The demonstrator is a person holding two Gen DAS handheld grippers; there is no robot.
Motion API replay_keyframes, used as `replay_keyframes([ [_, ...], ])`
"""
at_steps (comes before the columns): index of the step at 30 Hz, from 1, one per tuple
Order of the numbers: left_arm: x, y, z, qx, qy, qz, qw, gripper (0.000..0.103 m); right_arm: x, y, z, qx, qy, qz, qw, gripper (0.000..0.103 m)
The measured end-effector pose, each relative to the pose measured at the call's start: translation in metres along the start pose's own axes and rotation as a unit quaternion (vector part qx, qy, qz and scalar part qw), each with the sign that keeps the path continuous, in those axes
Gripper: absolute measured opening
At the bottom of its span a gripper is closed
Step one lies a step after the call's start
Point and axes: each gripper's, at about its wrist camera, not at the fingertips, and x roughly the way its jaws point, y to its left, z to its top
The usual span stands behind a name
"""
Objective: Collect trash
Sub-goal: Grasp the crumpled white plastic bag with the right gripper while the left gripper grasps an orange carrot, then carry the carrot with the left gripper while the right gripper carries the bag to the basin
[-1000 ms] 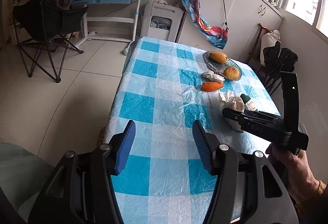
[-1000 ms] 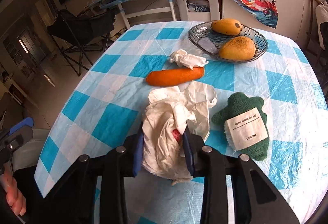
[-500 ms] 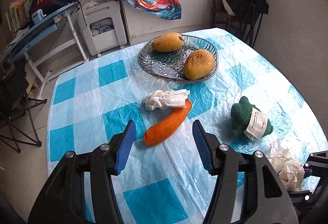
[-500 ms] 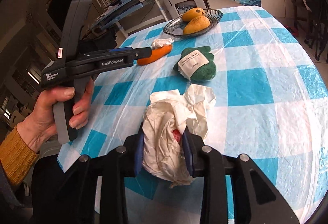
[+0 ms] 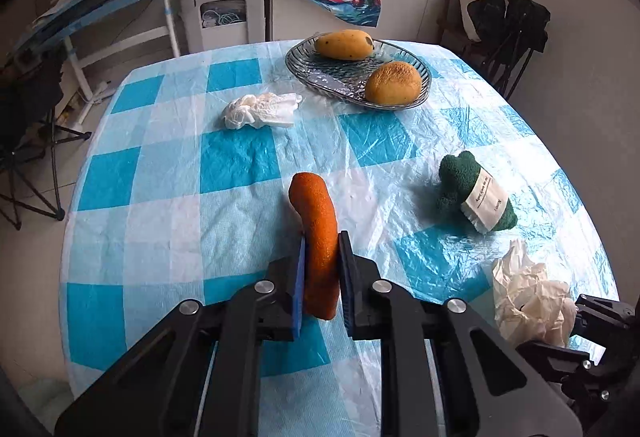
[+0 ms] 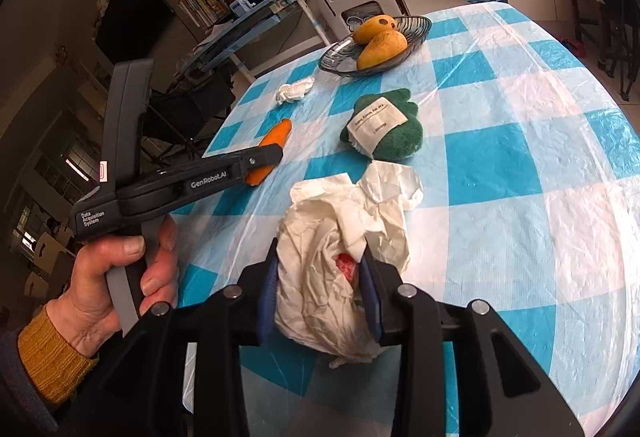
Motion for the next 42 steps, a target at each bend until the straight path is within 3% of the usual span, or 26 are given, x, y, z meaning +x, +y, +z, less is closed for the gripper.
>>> replay_keyframes([
  [5, -0.044, 0.022, -0.059, -0.073, 0.002, -0.034, 0.9967, 0.015, -0.003, 0.003, -0.007, 0.004, 0.000, 0.012, 1.000, 0.036],
  [12, -0.075, 0.029, -0.105, -0.098, -0.005, -0.014, 0.9950, 0.015, -0.004, 0.008, -0.013, -0.007, -0.002, 0.010, 1.000, 0.036],
  [15, -0.077, 0.021, -0.108, -0.089, -0.009, 0.010, 0.9959, 0.016, -0.003, 0.007, -0.013, -0.009, -0.003, 0.005, 1.000, 0.036],
  [18, -0.075, 0.012, -0.103, -0.074, -0.008, 0.030, 0.9967, 0.023, -0.001, 0.011, -0.016, -0.024, -0.003, -0.005, 1.000, 0.036],
  [21, -0.073, 0.005, -0.100, -0.061, -0.011, 0.046, 0.9970, 0.023, -0.001, 0.015, -0.018, -0.039, -0.006, -0.016, 0.999, 0.035],
  [23, -0.077, 0.005, -0.101, -0.060, -0.011, 0.041, 0.9973, 0.017, -0.003, 0.016, -0.019, -0.042, -0.011, -0.016, 0.999, 0.034],
  [29, -0.104, 0.001, -0.111, -0.053, -0.042, 0.061, 0.9958, 0.017, -0.018, 0.021, -0.024, -0.038, -0.040, 0.014, 0.998, 0.033],
  [42, -0.149, -0.021, -0.132, -0.040, -0.072, 0.059, 0.9949, 0.017, -0.053, 0.047, -0.051, -0.034, -0.069, 0.059, 0.995, 0.033],
])
